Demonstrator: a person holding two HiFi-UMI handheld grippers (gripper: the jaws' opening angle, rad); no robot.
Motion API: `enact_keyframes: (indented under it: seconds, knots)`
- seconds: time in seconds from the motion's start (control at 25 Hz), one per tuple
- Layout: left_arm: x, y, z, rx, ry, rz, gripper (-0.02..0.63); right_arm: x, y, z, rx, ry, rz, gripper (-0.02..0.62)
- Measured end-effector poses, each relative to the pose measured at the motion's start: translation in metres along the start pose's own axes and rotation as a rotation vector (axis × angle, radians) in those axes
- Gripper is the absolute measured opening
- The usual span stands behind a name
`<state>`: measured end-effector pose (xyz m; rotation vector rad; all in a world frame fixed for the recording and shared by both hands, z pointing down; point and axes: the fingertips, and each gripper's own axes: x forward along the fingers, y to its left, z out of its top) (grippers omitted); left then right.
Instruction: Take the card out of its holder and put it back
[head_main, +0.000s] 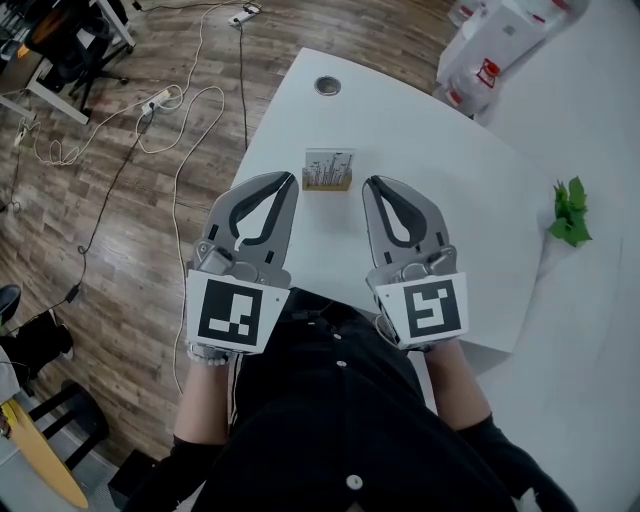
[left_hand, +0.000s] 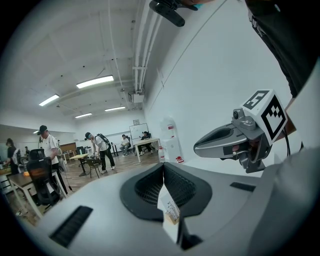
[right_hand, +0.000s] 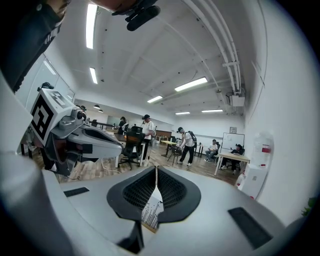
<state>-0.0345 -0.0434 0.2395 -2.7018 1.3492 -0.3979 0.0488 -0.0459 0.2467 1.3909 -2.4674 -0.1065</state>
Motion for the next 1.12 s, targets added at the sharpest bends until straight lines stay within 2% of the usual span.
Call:
enact_keyframes:
  seconds: [1.12]
  knots:
    - [0.002,0.009,-0.007,-0.015,0.013,0.039,0.017,0.004,0.004,-0.008,-0.005,0.023,0.032,0.048]
